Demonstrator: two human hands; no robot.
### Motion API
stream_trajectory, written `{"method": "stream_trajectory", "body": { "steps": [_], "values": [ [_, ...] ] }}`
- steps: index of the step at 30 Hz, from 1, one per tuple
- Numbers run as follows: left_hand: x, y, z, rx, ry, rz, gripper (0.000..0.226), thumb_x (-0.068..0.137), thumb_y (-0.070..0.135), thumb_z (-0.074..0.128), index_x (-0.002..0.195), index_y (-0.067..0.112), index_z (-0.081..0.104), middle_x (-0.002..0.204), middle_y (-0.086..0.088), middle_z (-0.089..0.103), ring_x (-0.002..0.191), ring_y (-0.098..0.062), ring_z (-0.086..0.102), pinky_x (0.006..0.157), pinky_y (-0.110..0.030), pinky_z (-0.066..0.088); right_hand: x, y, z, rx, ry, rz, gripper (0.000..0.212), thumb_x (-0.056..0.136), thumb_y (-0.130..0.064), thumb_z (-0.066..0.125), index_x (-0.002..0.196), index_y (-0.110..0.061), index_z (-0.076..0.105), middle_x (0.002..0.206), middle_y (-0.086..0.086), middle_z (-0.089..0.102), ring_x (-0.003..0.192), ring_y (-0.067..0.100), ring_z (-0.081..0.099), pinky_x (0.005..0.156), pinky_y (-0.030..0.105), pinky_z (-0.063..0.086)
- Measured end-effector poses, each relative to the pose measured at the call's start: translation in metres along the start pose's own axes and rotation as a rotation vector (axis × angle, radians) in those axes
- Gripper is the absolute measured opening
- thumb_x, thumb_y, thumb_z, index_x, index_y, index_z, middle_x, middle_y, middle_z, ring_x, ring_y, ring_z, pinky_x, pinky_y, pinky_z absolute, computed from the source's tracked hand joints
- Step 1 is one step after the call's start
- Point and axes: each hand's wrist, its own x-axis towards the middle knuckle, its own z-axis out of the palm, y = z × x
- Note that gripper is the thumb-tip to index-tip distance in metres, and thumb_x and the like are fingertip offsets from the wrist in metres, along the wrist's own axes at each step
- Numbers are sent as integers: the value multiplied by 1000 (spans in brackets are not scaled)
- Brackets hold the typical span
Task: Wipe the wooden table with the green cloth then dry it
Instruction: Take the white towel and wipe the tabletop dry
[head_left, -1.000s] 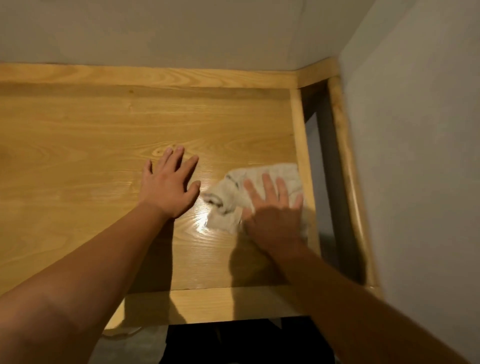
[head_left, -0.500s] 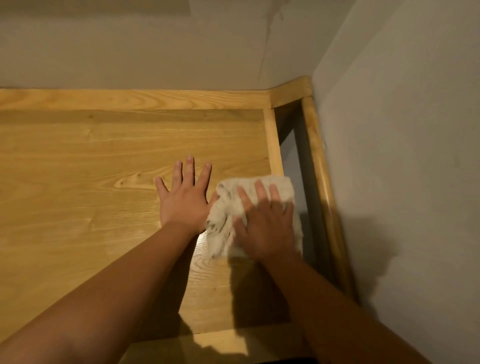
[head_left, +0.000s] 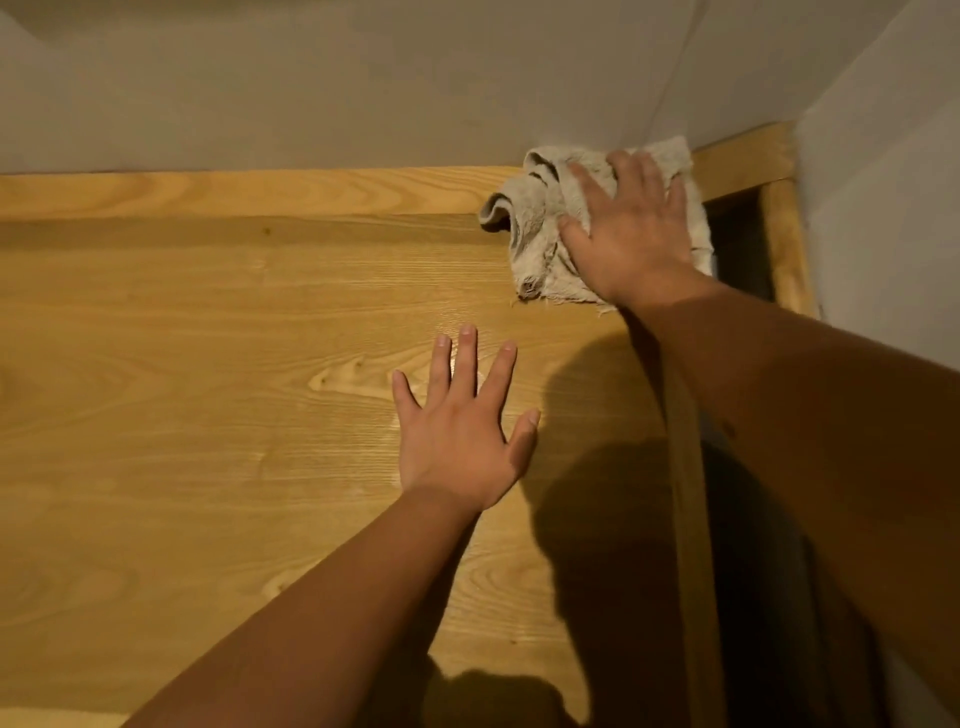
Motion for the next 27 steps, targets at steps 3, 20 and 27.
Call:
{"method": "stream_trajectory", "body": {
  "steps": [3,20,27],
  "values": [
    [0,1,-2,3,-19,-17,69,95,69,22,156,41,8,168,-1,-4,153,-24,-11,114,-65,-4,-3,-1,-1,4,-4,8,70,90,-66,16,155,-39,17,163,9,18,151,31,7,118,61,6],
    [-48,4,-32,-659,123,-197,71,95,47,44,156,18,24,152,-7,47,140,-28,40,117,-46,28,-243,-60,11,100,-100,98,73,86,-70,18,154,-45,8,167,5,5,151,30,2,113,65,4],
    [-164,7,-27,-821,0,-329,70,94,16,57,155,22,23,153,-8,45,119,-23,57,86,-20,36,-381,-101,7,99,-223,58,77,83,-73,29,153,-43,18,166,7,10,150,30,10,112,63,13]
  ]
}}
